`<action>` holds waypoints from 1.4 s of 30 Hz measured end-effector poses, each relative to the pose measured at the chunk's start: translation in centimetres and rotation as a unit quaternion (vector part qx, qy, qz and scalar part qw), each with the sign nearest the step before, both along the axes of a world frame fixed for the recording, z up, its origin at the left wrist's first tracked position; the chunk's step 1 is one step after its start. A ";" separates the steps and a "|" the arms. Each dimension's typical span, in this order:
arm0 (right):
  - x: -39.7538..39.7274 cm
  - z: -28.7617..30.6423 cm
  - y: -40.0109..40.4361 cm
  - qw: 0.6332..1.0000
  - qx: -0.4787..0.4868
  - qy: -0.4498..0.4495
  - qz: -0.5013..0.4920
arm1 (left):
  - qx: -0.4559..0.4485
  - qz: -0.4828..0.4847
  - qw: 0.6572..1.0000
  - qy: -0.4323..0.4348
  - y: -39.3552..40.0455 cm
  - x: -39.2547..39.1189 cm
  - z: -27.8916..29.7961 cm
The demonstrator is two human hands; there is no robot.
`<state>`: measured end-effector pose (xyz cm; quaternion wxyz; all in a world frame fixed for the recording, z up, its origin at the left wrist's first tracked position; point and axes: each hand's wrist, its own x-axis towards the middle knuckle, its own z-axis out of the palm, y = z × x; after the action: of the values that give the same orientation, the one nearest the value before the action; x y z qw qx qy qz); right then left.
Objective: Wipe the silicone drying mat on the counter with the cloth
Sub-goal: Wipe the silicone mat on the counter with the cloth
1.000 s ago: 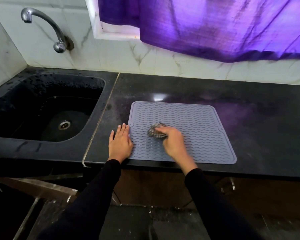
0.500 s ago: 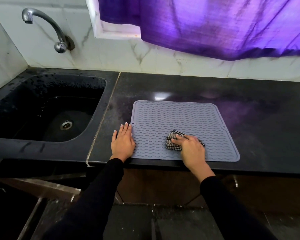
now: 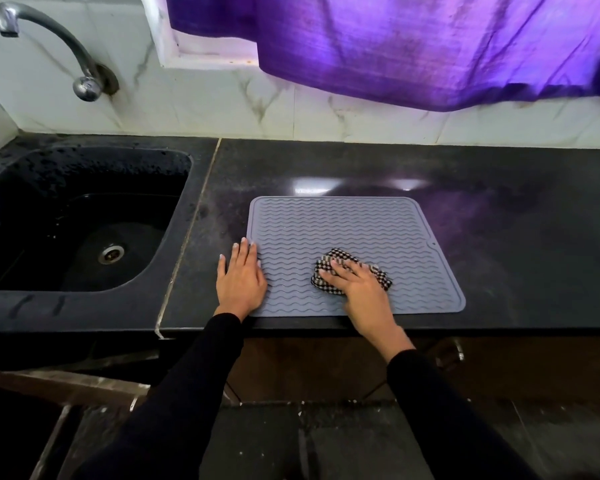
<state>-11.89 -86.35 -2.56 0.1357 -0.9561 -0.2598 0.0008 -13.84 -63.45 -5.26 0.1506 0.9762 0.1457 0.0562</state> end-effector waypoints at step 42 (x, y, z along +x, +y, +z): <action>5.0 5.1 1.2 0.923 0.299 0.140 -0.195 | -0.002 -0.057 0.998 -0.028 3.1 6.9 1.0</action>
<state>-6.84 -85.13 2.51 0.4480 -0.8929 -0.0346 0.0305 -6.91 -60.32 -4.24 0.1596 0.9806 0.0857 0.0743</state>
